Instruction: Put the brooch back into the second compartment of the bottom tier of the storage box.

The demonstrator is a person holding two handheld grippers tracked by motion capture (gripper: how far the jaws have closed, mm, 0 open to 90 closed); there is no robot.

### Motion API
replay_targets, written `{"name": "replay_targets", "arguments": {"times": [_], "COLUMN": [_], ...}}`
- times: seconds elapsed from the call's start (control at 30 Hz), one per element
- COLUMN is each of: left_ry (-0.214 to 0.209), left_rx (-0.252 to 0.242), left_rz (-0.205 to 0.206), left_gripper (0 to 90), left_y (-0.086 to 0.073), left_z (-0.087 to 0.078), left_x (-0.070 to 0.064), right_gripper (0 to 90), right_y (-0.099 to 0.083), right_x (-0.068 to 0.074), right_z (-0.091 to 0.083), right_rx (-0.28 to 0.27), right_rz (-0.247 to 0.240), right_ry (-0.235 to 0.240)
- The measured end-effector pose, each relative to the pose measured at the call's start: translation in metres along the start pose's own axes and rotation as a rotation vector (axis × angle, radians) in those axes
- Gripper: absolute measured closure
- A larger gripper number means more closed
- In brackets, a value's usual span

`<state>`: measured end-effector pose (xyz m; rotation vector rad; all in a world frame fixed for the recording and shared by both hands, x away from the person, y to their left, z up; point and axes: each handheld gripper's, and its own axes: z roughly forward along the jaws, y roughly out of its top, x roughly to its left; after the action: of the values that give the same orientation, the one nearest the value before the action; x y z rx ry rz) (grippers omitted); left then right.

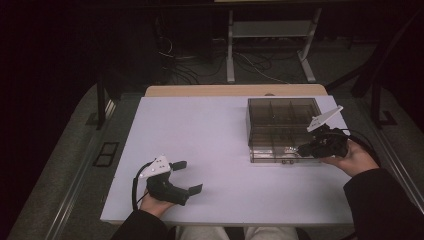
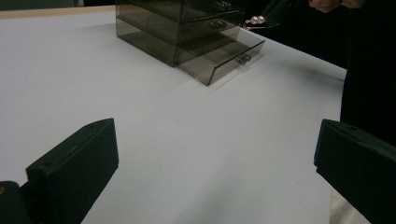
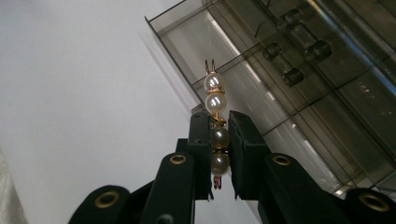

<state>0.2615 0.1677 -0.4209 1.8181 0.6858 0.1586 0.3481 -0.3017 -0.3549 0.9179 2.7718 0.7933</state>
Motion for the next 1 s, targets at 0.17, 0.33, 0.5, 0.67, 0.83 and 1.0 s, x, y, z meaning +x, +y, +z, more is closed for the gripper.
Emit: {"name": "replay_targets", "arguments": {"times": [0.17, 0.33, 0.5, 0.67, 0.83, 1.0], "left_ry": [0.0, 0.0, -0.001, 0.0, 0.0, 0.0], "left_rx": [-0.001, 0.0, 0.0, 0.0, 0.0, -0.001], "left_rz": [0.001, 0.001, 0.0, 0.0, 0.002, 0.002], "left_gripper": [0.0, 0.0, 0.0, 0.0, 0.0, 0.0], "left_y": [0.0, 0.0, 0.0, 0.0, 0.0, 0.0], "left_z": [0.0, 0.0, 0.0, 0.0, 0.0, 0.0], "left_x": [0.0, 0.0, 0.0, 0.0, 0.0, 0.0], "right_gripper": [79.2, 79.2, 79.2, 79.2, 79.2, 79.2], "right_y": [0.004, 0.005, 0.005, 0.005, 0.004, 0.003], "right_x": [-0.004, -0.008, -0.013, -0.017, -0.021, -0.024], "right_z": [0.0, 0.0, 0.002, 0.004, 0.007, 0.012], "right_rx": [-0.002, -0.006, -0.01, -0.013, -0.015, -0.014], "right_rz": [0.004, 0.01, 0.02, 0.029, 0.034, 0.038], "right_ry": [-0.004, -0.01, -0.013, -0.018, -0.022, -0.028]}}
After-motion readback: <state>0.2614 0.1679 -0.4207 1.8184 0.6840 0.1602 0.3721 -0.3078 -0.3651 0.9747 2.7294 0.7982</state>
